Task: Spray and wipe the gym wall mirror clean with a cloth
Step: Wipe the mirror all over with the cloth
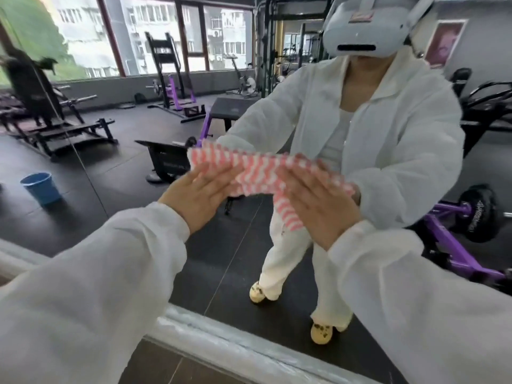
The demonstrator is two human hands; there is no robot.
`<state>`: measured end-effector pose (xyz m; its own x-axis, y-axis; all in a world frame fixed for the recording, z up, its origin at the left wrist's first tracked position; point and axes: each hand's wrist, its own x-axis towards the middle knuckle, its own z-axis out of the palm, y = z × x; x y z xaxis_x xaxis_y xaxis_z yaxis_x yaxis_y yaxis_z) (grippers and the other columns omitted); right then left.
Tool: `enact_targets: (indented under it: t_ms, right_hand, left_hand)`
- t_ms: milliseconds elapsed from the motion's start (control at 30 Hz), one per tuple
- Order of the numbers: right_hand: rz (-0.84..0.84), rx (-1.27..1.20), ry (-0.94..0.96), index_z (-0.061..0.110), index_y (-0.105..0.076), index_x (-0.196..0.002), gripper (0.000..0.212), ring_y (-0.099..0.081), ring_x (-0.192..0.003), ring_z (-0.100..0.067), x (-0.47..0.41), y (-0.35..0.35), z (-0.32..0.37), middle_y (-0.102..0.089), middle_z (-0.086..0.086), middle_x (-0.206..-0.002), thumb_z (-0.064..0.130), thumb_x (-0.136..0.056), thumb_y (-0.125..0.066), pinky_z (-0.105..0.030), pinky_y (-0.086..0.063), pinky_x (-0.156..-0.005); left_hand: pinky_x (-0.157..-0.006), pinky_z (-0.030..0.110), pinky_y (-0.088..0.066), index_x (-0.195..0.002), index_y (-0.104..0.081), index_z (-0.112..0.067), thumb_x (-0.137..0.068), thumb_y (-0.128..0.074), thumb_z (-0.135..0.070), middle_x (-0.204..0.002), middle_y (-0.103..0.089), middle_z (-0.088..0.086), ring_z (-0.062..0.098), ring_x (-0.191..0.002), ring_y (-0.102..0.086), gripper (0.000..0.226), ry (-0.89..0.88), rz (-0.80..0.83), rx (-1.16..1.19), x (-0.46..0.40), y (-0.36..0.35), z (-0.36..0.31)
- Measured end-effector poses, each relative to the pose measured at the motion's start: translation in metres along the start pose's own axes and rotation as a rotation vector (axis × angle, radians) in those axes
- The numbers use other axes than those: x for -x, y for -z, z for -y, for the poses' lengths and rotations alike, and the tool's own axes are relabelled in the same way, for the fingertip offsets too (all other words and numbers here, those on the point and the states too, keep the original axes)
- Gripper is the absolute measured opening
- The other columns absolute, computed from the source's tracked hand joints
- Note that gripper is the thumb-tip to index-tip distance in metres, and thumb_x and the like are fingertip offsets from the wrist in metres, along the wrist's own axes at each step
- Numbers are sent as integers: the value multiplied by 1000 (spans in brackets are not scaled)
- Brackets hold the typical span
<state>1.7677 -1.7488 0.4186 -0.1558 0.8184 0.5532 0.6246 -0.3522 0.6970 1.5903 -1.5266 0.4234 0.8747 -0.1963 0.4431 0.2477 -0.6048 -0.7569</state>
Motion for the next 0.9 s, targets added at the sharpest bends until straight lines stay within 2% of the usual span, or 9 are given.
enact_targets:
  t_ms: [67,167,267,467,600,667,733,800,900]
  right_hand:
    - [-58,-6,-86,5,-30,-144,51,-1,-146,-28,-28,11,-13,-18,-1,-156,9,-97,-12,-38,2,-117]
    - [-97,-55,-191,-1,-43,-132,44,-22,-140,-30,-63,29,-22,-36,-9,-149,6,-102,-12,-37,-4,-116]
    - [-147,-70,-252,-4,-53,-122,58,-32,-134,-33,-85,41,-19,-44,-19,-143,10,-101,-1,-36,-8,-114]
    - [-194,-133,-245,1,-43,-128,34,-29,-131,-33,-77,23,13,-34,-19,-142,3,-100,-23,-36,-7,-116]
    - [-32,-195,-148,4,-34,-135,59,-12,-142,-26,-47,6,50,-26,-9,-144,3,-78,-45,-31,9,-117]
    - [109,-206,-90,2,-40,-136,84,10,-146,-20,-29,-5,70,-31,-9,-148,0,-59,-73,-33,12,-117]
    - [236,-157,20,4,-39,-129,98,12,-146,-21,-10,-16,89,-32,-7,-147,0,-43,-84,-36,11,-117]
    - [313,-79,159,4,-33,-133,86,3,-145,-28,11,-31,110,-27,-8,-149,8,-58,-74,-41,12,-117]
    - [538,108,330,-8,7,-145,71,6,-144,-37,43,-43,147,7,-19,-154,9,-83,-22,-53,21,-111]
  left_hand:
    - [-117,44,-2,-143,-32,-10,-84,-46,-16,-158,14,5,23,-146,8,61,15,-175,68,-11,1,31]
    - [-116,44,-5,-142,-29,-11,-87,-35,-15,-159,9,3,21,-145,9,55,-22,-293,139,-25,4,70]
    - [-115,45,-8,-141,-30,-10,-87,-35,-14,-152,-17,10,22,-146,5,55,-62,-340,191,-30,0,94]
    - [-115,42,-4,-133,-39,-9,-80,-39,-17,-142,-42,17,35,-132,-26,53,-195,-336,375,-20,-24,76]
    - [-116,38,3,-129,-41,-10,-75,-38,-22,-135,-49,13,33,-126,-34,56,-303,-228,393,6,-51,37]
    - [-115,35,2,-127,-51,-10,-69,-56,-27,-127,-59,12,33,-122,-45,61,-392,-157,360,21,-63,16]
    - [-112,35,-6,-118,-65,-8,-48,-82,-25,-120,-64,11,32,-116,-56,74,-483,-87,320,34,-78,-6]
    - [-111,38,-17,-115,-67,-7,-46,-83,-22,-122,-62,11,29,-120,-49,73,-570,-34,307,47,-93,-28]
    - [-114,42,-20,-133,-44,-11,-73,-51,-27,-143,-45,1,22,-132,-38,62,-660,46,195,70,-109,-62]
